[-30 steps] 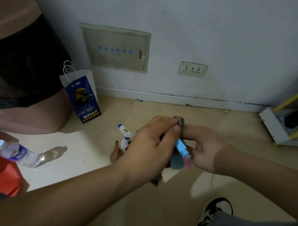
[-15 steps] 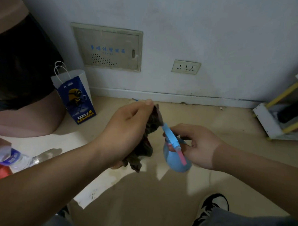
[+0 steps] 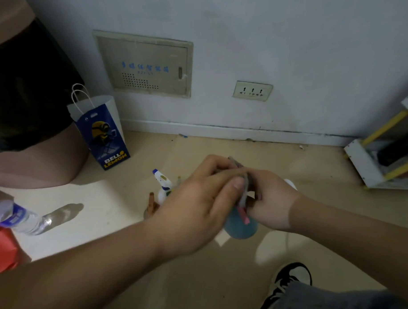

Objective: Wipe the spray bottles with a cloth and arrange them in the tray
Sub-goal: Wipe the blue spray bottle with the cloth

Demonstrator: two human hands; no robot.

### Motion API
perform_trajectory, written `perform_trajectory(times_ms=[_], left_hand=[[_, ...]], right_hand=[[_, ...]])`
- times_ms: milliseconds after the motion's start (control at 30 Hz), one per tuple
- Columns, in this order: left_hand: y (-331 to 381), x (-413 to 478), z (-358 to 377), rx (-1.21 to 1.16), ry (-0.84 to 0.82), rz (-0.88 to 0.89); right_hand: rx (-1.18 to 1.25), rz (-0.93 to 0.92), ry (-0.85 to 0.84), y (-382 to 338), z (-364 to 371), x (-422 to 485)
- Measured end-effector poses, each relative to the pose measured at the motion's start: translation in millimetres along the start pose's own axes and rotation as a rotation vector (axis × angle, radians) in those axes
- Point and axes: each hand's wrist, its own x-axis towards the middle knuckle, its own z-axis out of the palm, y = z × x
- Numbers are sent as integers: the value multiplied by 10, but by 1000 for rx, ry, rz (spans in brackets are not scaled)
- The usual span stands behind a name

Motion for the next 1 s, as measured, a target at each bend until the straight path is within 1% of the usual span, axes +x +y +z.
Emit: perform_trajectory(times_ms=[67,100,133,233,267,300,367,400,433,500,533,567,633,667,700,767,833,867,900,967,1000], left_hand=[[-96,98,-116,-114,1,-235],[-105,112,-142,-136,-11,-304],[-60,97,-134,-137,-16,-283],[93,9,-40,-180,-10,-99],[72,16,-49,-190,-11,-100],[10,46,-77,-187,4,-150],[-97,99,-137,-182,25,-347],[-85,92,-141,-194,48,-390],[-44,61,-117,-192,79,-371],[23,-11,-35,-109,150,-244],[21,-36,-13,-77,168,-217],[2,-35,-17,-85,162,-255],[-45,30,-53,-226,118,-439],[-46,61,-78,-273,118,-472],[-18,73,-86,-250,134,-424],[104,78,-88,-115,153,-205],[144,53,-119,27,90,9],[89,50,-139,44,44,46],[10,61,-167,10,14,2],[-95,79,-174,-116,18,-201],[-78,57,-152,-135,19,-241]], right_hand=[[-22,-35,-5,-42,4,-17],[-23,-46,-10,-56,4,-30],[-24,-42,-15,-60,1,-40],[28,6,-4,-17,-17,-25],[64,2,-2,-16,-17,-23],[79,-20,-1,-4,-4,-14],[89,-70,13,-19,14,-7],[104,-85,25,-13,11,-10],[111,-101,39,2,-3,-9],[118,-124,55,15,-45,-8],[125,-132,53,4,-57,-6],[142,-134,48,-12,-57,-2],[158,-116,26,-41,-43,-3],[134,-121,6,-56,-31,-4],[102,-125,-23,-74,-29,-3],[84,-101,-55,-76,-58,-15],[110,-59,-63,-67,-83,-13],[113,-51,-62,-64,-79,-4],[114,-55,-56,-46,-68,7],[123,-69,-43,-8,-55,17],[133,-76,-49,-4,-57,11]])
